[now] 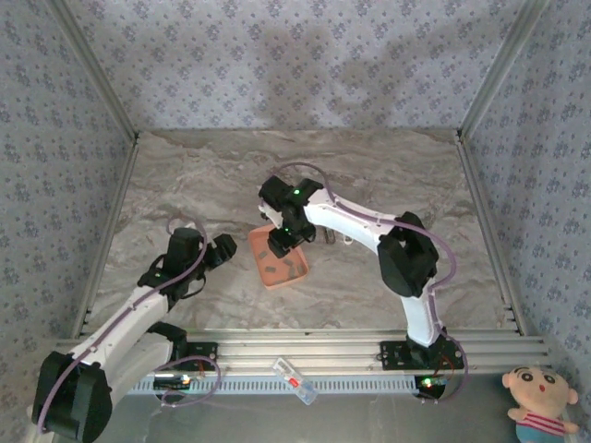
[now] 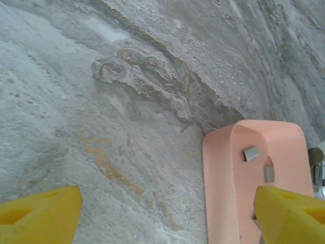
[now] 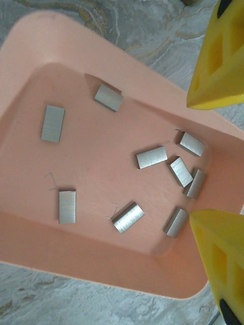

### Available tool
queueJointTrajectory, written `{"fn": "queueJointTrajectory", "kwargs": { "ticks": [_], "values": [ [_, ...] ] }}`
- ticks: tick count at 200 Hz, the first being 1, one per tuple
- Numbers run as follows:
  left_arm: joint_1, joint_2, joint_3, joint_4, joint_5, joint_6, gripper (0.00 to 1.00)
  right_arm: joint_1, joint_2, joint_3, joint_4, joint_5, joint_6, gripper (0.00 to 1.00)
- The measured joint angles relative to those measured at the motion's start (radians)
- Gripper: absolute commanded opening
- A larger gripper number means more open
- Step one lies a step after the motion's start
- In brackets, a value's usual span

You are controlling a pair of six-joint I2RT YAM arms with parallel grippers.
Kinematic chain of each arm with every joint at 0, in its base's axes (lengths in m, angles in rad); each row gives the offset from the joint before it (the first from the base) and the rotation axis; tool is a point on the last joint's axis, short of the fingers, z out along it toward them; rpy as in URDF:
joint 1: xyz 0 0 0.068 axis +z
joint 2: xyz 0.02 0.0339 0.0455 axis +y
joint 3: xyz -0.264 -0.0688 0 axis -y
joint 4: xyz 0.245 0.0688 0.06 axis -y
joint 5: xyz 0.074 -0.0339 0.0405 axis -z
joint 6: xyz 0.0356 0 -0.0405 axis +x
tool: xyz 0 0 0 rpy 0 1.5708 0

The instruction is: Load the staples into the stapler

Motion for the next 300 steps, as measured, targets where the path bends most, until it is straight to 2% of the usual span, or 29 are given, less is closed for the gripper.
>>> {"fn": "queueJointTrajectory", "kwargs": {
  "ticks": [120,261,300],
  "values": [
    [0.041,-0.016,-0.027,-0.002,-0.013,-0.002,0.89,0.055,0.182,0.179,-0.122,0.0,-0.049,0.49],
    [0.054,-0.016,-0.034,0.0,-0.013,-0.005,0.89,0.06,0.281,0.198,-0.149,0.056,-0.001,0.37],
    [0.054,-0.016,-0.034,0.0,-0.013,-0.005,0.89,0.055,0.293,0.198,-0.136,0.066,0.018,0.37]
  ]
}}
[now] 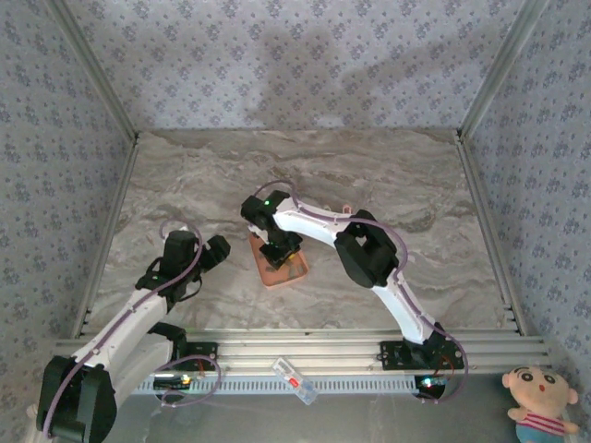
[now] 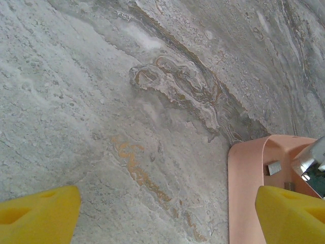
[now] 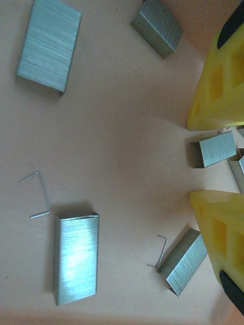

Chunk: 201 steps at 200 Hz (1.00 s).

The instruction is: Load the staples into the stapler

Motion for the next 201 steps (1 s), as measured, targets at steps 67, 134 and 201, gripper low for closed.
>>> {"fn": "queueJointTrajectory", "kwargs": {
  "ticks": [67,134,201],
  "values": [
    [0.001,0.004,0.0,0.001,0.0,0.0,0.89,-0.006,0.002,0.0,0.001,0.007,0.018,0.29],
    [0.001,0.003,-0.004,0.003,0.0,0.0,0.89,-0.016,0.003,-0.006,0.024,0.015,0.055,0.21],
    [0.001,-0.011,-0.017,0.01,0.002,0.001,0.89,-0.016,-0.086,-0.148,0.161,0.02,0.143,0.19]
  ]
}}
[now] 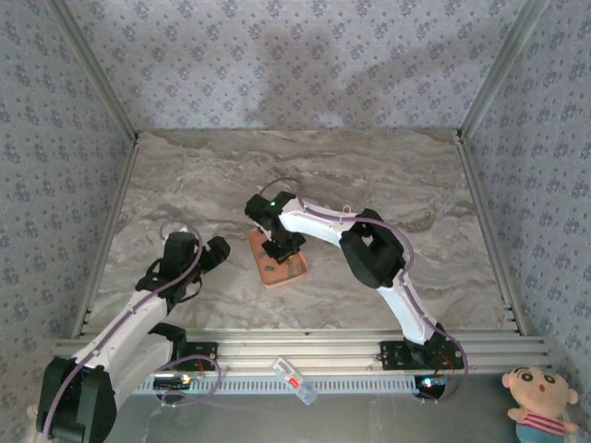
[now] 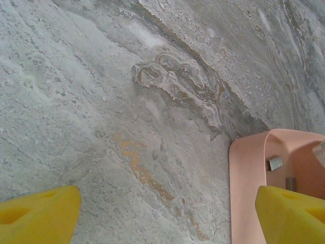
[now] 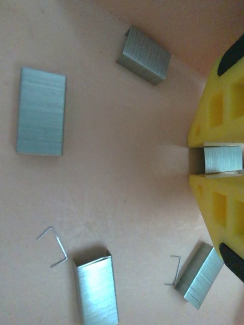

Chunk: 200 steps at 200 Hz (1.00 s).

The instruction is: Load the staples into the stapler

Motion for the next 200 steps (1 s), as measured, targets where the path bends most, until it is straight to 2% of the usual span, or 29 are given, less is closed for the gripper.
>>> {"fn": "queueJointTrajectory", "kwargs": {
  "ticks": [58,109,160,200],
  "values": [
    [0.0,0.018,0.0,0.097,0.061,0.016,0.9,0.0,-0.137,-0.208,0.232,0.013,0.089,0.19],
    [-0.014,0.096,0.014,0.143,0.095,0.042,0.92,-0.009,-0.344,-0.413,0.433,0.026,0.154,0.19],
    [-0.111,0.235,0.106,0.175,0.109,0.072,0.94,-0.06,-0.537,-0.616,0.604,0.045,0.203,0.18],
    [-0.205,0.36,0.2,0.188,0.109,0.105,0.95,-0.108,-0.635,-0.752,0.671,0.06,0.242,0.18]
  ]
}}
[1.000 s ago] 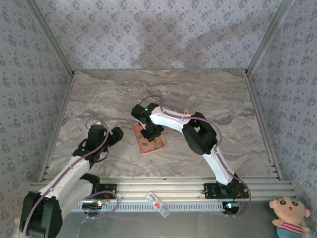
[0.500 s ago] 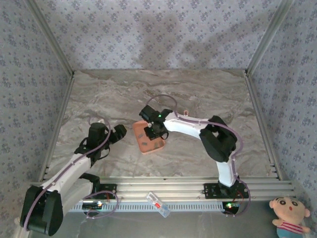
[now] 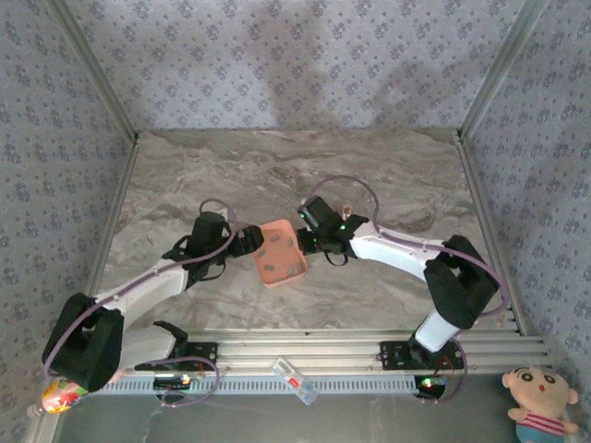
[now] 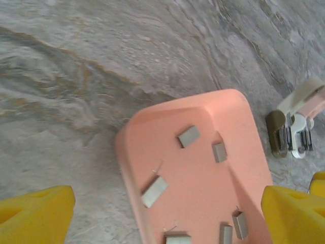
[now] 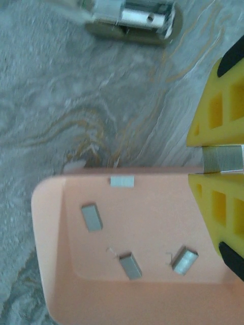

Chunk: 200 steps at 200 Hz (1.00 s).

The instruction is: Load the staples into the stapler

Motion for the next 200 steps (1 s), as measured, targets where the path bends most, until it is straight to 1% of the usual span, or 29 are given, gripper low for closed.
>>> {"fn": "queueJointTrajectory", "kwargs": {
  "ticks": [39,100,151,200],
  "values": [
    [-0.047,0.061,0.056,0.016,-0.001,0.02,0.95,-0.045,-0.065,-0.085,0.036,0.011,0.025,0.18],
    [-0.072,0.141,0.057,0.066,-0.008,0.003,0.98,-0.089,-0.093,-0.168,0.068,0.018,0.045,0.18],
    [-0.071,0.161,0.058,0.07,-0.033,0.0,0.98,-0.155,-0.08,-0.198,0.121,0.007,0.051,0.18],
    [-0.071,0.163,0.048,0.095,-0.089,-0.033,0.98,-0.164,-0.016,-0.173,0.134,0.008,0.031,0.18]
  ]
}}
